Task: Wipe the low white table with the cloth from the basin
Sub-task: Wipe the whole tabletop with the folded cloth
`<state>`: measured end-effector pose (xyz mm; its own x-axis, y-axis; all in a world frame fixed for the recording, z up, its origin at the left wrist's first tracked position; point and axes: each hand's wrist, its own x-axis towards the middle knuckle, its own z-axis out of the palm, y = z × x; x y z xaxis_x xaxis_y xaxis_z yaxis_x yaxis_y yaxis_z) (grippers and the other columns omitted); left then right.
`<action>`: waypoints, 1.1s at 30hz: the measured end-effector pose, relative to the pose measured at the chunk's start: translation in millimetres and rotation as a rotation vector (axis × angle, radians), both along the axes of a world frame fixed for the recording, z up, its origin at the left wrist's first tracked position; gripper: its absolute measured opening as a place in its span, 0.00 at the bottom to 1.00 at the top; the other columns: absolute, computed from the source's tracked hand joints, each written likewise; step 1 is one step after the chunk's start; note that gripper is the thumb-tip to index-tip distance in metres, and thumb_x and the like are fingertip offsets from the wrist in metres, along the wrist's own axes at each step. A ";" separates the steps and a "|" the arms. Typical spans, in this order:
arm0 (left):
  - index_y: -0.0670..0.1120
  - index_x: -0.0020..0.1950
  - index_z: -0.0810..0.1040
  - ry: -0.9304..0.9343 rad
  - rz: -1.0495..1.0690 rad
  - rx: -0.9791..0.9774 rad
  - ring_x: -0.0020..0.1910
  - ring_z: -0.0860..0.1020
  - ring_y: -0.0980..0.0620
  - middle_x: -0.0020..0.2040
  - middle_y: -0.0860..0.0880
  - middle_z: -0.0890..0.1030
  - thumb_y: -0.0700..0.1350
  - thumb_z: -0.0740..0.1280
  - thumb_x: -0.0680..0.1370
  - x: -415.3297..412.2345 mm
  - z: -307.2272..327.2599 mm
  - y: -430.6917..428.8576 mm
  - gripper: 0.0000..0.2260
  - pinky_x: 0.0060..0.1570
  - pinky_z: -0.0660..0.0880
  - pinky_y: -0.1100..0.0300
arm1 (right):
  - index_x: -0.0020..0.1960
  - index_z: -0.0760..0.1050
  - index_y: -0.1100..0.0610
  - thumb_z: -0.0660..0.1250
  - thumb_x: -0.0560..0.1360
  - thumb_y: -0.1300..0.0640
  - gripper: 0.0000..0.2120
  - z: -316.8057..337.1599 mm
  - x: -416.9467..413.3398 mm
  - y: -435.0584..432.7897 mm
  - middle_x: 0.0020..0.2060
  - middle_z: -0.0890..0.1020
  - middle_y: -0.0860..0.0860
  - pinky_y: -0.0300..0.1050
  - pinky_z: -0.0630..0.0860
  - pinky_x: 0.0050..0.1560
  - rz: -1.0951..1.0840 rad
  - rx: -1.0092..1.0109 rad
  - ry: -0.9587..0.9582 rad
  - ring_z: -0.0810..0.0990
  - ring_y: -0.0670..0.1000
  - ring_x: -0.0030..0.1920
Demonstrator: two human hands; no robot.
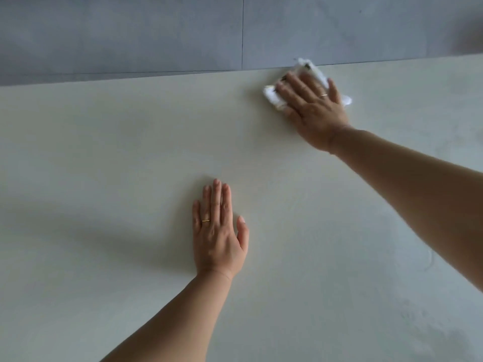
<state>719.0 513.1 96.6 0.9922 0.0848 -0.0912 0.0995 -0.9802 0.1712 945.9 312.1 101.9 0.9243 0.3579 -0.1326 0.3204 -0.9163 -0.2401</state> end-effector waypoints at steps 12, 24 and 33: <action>0.41 0.75 0.59 -0.007 0.005 0.025 0.75 0.57 0.44 0.76 0.43 0.59 0.49 0.53 0.76 1.2 -0.1 -2.2 0.28 0.73 0.53 0.47 | 0.76 0.49 0.44 0.47 0.81 0.47 0.24 -5.8 -29.9 3.4 0.77 0.49 0.46 0.60 0.37 0.72 -0.556 0.044 0.028 0.45 0.51 0.77; 0.41 0.75 0.60 -0.002 -0.004 0.027 0.75 0.56 0.45 0.76 0.43 0.59 0.49 0.53 0.76 1.0 -1.7 -2.6 0.28 0.73 0.53 0.47 | 0.76 0.49 0.42 0.46 0.80 0.43 0.24 -1.7 -75.9 -94.0 0.77 0.49 0.45 0.61 0.37 0.73 -0.843 0.041 0.065 0.45 0.50 0.77; 0.40 0.74 0.61 -0.024 -0.012 -0.010 0.75 0.58 0.43 0.76 0.42 0.61 0.49 0.54 0.75 0.8 0.5 -2.3 0.29 0.72 0.55 0.45 | 0.76 0.51 0.43 0.45 0.80 0.44 0.24 2.2 -173.4 -9.4 0.76 0.54 0.44 0.57 0.40 0.74 -0.124 0.015 0.013 0.50 0.49 0.76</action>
